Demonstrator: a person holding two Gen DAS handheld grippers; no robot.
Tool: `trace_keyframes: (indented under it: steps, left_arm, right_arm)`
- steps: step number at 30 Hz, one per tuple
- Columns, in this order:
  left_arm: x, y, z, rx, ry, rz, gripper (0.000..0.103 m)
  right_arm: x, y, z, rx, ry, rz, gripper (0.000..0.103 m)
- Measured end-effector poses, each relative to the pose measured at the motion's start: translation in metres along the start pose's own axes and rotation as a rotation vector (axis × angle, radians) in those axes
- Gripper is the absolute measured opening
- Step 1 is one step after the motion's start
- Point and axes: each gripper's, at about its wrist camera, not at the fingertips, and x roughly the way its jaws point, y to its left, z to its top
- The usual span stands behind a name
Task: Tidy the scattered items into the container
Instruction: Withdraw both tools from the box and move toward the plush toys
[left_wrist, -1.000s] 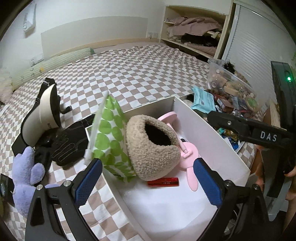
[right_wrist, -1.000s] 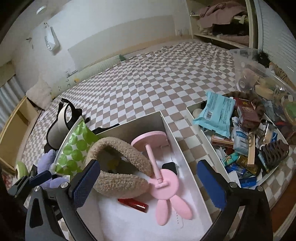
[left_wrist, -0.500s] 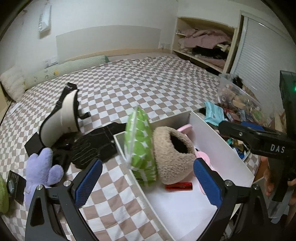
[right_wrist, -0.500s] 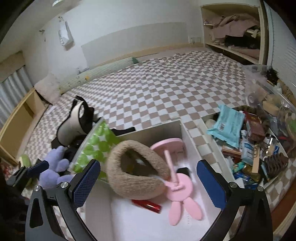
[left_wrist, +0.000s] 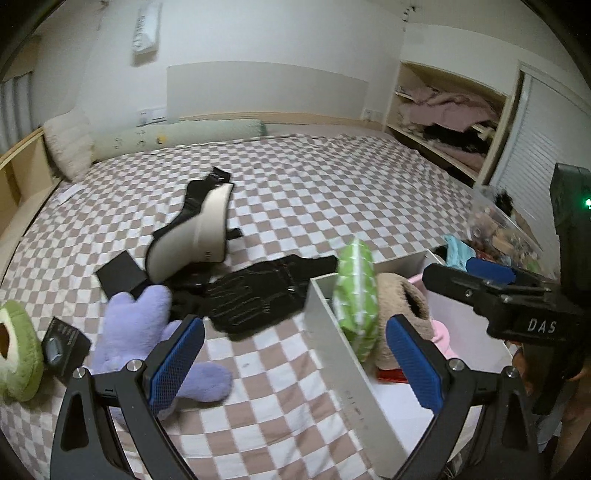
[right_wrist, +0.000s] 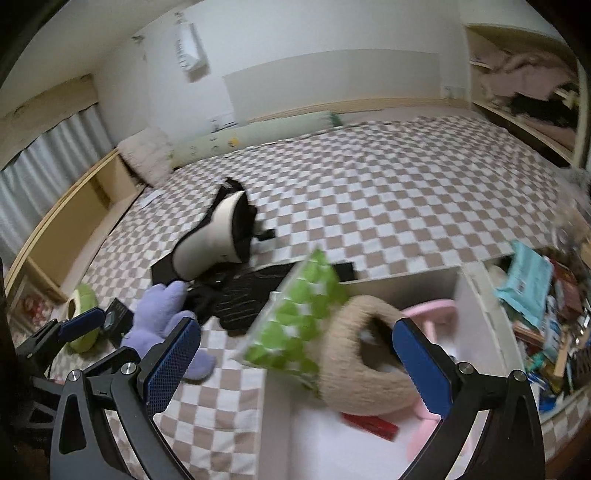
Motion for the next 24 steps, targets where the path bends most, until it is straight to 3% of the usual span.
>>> trace_keyframes:
  steps: [12, 24]
  left_arm:
    - [-0.024, 0.063, -0.004, -0.04, -0.01, 0.081, 0.099]
    - [0.008, 0.14, -0.02, -0.056, 0.128, 0.195, 0.099]
  right_arm:
    - [0.022, 0.072, 0.005, -0.103, 0.024, 0.071, 0.103]
    - [0.065, 0.123, 0.004, -0.141, 0.112, 0.133, 0.103]
